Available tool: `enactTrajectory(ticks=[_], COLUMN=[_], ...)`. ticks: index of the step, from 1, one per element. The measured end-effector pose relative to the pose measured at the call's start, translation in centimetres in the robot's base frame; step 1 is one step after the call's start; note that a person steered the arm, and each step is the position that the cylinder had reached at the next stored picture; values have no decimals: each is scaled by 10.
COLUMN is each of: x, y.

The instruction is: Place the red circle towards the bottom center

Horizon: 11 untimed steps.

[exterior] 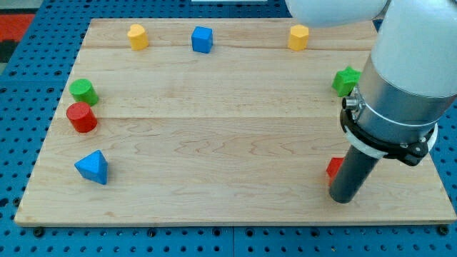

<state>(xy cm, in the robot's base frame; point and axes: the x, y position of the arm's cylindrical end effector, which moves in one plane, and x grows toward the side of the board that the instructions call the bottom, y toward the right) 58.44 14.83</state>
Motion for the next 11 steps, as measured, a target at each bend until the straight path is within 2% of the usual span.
enactTrajectory(ticks=[1, 3, 4, 8, 9, 11], x=[-15, -129, -152, -155, -158, -222], y=[-76, -114, -149, -306, -368, -362])
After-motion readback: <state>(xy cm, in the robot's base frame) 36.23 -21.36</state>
